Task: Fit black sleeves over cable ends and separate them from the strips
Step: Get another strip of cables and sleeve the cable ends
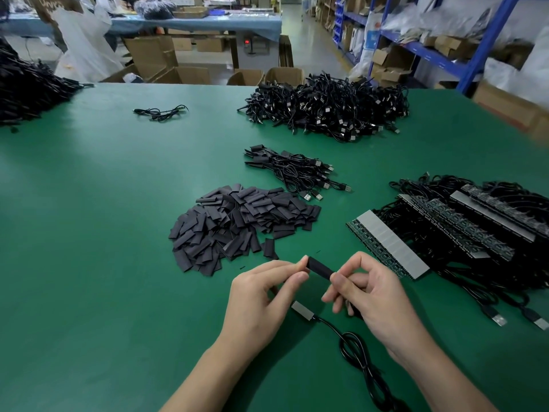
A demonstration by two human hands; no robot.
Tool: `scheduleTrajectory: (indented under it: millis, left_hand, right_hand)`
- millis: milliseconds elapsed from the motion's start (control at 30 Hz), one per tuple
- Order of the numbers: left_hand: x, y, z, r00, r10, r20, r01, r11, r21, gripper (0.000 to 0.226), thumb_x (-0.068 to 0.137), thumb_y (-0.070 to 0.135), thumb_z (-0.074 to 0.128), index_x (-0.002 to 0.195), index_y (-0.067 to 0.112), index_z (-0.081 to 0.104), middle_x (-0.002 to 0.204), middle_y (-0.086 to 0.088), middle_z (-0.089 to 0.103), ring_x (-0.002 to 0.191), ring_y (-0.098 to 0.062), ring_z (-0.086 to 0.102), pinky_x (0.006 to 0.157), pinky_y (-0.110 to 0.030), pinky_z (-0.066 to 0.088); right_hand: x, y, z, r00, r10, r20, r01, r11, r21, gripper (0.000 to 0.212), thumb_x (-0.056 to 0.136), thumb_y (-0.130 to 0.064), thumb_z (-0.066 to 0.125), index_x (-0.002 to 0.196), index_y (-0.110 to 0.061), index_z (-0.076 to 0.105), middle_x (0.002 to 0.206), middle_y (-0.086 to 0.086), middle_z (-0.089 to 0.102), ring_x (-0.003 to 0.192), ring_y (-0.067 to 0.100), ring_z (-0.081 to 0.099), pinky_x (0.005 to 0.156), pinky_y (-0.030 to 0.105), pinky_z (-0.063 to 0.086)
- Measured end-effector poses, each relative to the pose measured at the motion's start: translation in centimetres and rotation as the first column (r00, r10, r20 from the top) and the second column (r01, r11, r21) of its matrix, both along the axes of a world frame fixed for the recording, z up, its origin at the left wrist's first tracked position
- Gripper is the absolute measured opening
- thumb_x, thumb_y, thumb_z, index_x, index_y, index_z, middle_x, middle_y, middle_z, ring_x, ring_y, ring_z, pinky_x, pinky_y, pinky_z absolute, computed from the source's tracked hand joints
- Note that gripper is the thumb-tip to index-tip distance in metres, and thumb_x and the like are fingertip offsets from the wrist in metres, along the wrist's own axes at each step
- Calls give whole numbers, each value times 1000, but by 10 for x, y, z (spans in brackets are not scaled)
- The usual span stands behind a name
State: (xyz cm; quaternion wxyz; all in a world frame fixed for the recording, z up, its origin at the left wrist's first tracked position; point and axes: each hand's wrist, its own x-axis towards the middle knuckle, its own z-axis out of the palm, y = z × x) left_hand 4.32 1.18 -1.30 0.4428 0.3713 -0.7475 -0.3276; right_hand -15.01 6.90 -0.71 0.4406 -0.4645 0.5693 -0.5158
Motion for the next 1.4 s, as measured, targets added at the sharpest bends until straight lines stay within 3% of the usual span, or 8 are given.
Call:
scheduleTrajectory:
  millis: [200,467,667,767,1033,1167,1267,1400]
  left_hand:
    - [-1,-1,1,1000,-15,-9,15,999,48,23,95,32,68,111,22,81,93,18,77,85,-9,73,73,-26,57]
    - [1,-11,2,924,8,-381,176,877,446,5,85,15,80,87,18,78,82,-8,78,78,-17,74,71,-22,55]
    - [8,-18,4,879,115,-462,139,866,480,6,83,19,79,87,15,78,81,-12,77,77,-15,74,67,-20,54]
    - [12,-21,4,859,185,-478,87,866,492,4,86,14,79,88,18,79,82,-10,77,79,-17,75,67,-20,55]
    - [14,-21,3,851,197,-487,53,890,454,18,89,11,77,98,26,77,85,-5,77,82,-18,76,66,-21,56]
    - [15,-23,1,925,138,-355,45,886,462,36,90,22,76,123,26,63,101,-1,77,93,-16,73,71,-27,56]
    - [21,-23,-3,999,34,-17,-29,965,259,41,91,32,76,126,32,55,101,15,69,89,-10,65,74,-19,49]
    - [29,-25,0,900,-227,372,223,973,55,42,83,67,68,114,39,69,102,21,63,99,-1,59,87,-18,45]
  right_hand:
    - [1,2,4,996,-54,-74,50,997,-54,27,87,-41,71,88,-16,59,79,8,79,64,21,72,56,20,48]
    - [10,7,2,929,2,-369,-40,995,-95,16,89,-32,79,87,-35,64,82,-12,78,78,7,73,74,19,53]
    - [-13,3,4,761,45,-647,-78,997,-22,34,76,-65,70,102,-43,67,102,-23,67,107,-1,60,86,10,42]
    - [-18,1,0,697,94,-711,-109,994,25,24,80,-62,68,97,-46,66,105,-25,59,108,1,55,89,19,44]
    - [-19,3,1,701,127,-702,-130,990,50,12,85,-42,75,79,-36,67,95,-19,62,96,8,60,81,22,47]
    - [-13,2,4,806,7,-592,-12,1000,-4,13,89,-26,77,78,-28,70,79,-14,69,73,5,64,65,16,46]
    - [-12,-3,16,865,-80,-495,76,997,-28,12,92,-23,75,80,-24,71,74,-6,73,63,11,69,64,23,55]
    - [-14,-38,43,844,-150,-515,124,989,-84,16,94,-29,71,79,-22,69,67,-6,72,53,10,66,54,16,50]
